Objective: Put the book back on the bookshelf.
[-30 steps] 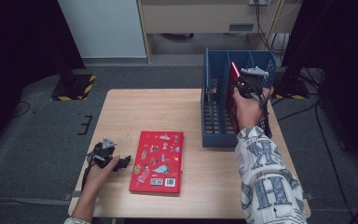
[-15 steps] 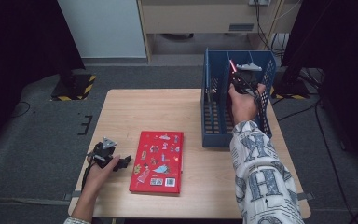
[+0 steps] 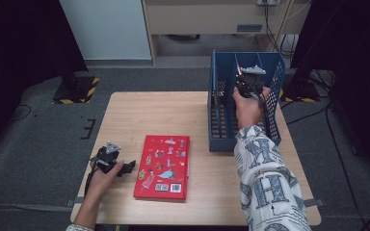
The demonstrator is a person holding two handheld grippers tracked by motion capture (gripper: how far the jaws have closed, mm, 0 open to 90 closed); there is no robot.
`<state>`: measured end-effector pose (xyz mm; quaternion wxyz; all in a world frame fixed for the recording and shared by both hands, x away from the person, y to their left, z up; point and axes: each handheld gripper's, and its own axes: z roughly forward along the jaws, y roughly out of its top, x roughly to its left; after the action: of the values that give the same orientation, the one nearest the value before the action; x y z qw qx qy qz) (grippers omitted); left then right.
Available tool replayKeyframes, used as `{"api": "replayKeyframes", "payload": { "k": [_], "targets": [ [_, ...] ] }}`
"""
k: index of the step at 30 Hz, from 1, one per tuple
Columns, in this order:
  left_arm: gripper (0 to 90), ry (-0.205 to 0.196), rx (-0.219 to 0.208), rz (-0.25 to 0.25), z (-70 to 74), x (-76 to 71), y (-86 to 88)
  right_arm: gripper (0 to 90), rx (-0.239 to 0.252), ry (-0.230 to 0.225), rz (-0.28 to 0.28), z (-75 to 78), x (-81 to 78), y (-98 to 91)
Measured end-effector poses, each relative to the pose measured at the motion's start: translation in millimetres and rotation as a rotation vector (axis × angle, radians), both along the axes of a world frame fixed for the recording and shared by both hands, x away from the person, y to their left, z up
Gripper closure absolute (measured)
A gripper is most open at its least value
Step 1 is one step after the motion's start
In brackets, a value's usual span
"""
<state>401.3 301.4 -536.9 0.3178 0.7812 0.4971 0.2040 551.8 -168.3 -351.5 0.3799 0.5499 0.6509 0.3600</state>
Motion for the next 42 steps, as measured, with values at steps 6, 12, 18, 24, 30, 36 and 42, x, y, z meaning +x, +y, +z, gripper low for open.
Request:
{"api": "replayKeyframes", "payload": {
  "k": [6, 12, 18, 24, 30, 36, 42],
  "targets": [
    [0.0, -0.001, 0.001, -0.001, -0.1, 0.0, -0.1, 70.0, 0.015, -0.012, 0.034, 2.9, -3.9, 4.9],
    [0.0, 0.0, -0.001, -0.001, -0.1, 0.0, -0.5, 58.9, 0.064, -0.019, 0.064, 1.8, -9.9, 1.8],
    [0.0, 0.003, 0.003, -0.005, 0.1, 0.0, -0.4, 46.0, 0.098, -0.034, 0.092, 1.8, -16.6, 1.7],
    [0.0, 0.004, 0.004, -0.007, 0.2, 0.0, -0.6, 30.0, 0.112, -0.049, 0.123, 6.6, -23.6, 3.8],
    [0.0, 0.005, 0.004, -0.011, 0.2, 0.3, -0.8, 19.3, 0.127, -0.083, 0.128, 8.9, -40.9, -2.3],
    [0.0, 0.005, 0.005, -0.011, 0.3, 0.4, -1.2, 14.7, 0.11, -0.088, 0.161, 6.5, -60.2, -15.5],
    [0.0, 0.005, 0.005, -0.01, 0.3, 0.4, -1.4, 11.0, 0.097, -0.062, 0.222, -1.0, -80.7, -21.4]
  ]
}}
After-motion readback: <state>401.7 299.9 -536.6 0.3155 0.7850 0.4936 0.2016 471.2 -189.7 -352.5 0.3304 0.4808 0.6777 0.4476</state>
